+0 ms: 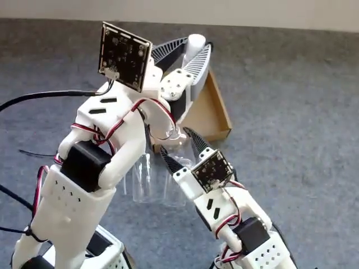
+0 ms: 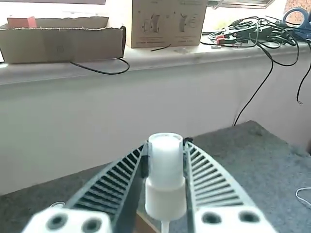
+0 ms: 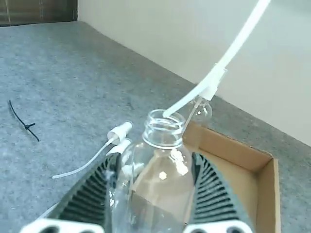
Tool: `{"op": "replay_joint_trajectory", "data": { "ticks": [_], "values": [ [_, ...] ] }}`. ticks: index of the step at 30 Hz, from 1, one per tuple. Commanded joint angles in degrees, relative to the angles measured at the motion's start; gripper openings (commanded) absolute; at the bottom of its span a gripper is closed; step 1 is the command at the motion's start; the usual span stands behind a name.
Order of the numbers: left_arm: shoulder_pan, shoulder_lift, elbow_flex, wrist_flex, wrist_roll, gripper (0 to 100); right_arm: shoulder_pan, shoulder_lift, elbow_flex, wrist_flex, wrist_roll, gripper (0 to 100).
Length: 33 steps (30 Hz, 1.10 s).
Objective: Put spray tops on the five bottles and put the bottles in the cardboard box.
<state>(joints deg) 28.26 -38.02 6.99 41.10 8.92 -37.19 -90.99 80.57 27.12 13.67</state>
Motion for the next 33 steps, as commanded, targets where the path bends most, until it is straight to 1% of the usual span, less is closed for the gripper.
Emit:
{"op": "replay_joint_trajectory", "data": {
  "ticks": [1, 4, 8, 10, 14, 18, 21, 25, 29, 33],
  "values": [
    [1.01, -1.19, -2.42, 0.35, 0.44, 8, -0.31, -1.10, -0.57, 0.04, -0.44, 0.4],
    [0.75, -1.27, -2.42, 3.69, 0.44, 8, -0.13, -1.10, -0.57, 0.04, -0.53, 0.4],
    [0.57, -1.27, -1.71, 9.41, 0.35, 8, -0.13, -1.10, -0.75, -0.13, -5.36, 0.4],
    [0.57, -1.54, -0.66, 10.29, 0.35, 8, -0.13, -1.10, -0.75, -0.13, -5.36, 0.4],
    [-0.22, -5.41, 4.35, 10.29, 0.18, 8, -0.04, -1.19, -0.75, -0.04, -5.54, 0.4],
    [-1.36, -12.62, 13.14, 9.93, -4.92, 8, -0.04, -1.19, -1.01, -0.04, -5.63, 0.4],
    [-1.71, -17.36, 20.09, 9.85, -6.77, 8, -0.31, -1.19, -1.10, -0.22, -5.63, 0.4],
    [-1.54, -20.79, 26.33, 7.91, -6.77, 8, -0.31, -1.19, -1.19, -0.31, -5.63, 0.4],
    [-1.54, -21.49, 31.08, 7.91, -6.68, 8, -0.13, -1.19, -1.19, -0.31, -5.63, 0.4],
    [-1.54, -21.67, 32.13, 8.26, -6.68, 8, -0.13, -1.19, -1.19, -0.31, -5.63, 0.4]
  ]
}}
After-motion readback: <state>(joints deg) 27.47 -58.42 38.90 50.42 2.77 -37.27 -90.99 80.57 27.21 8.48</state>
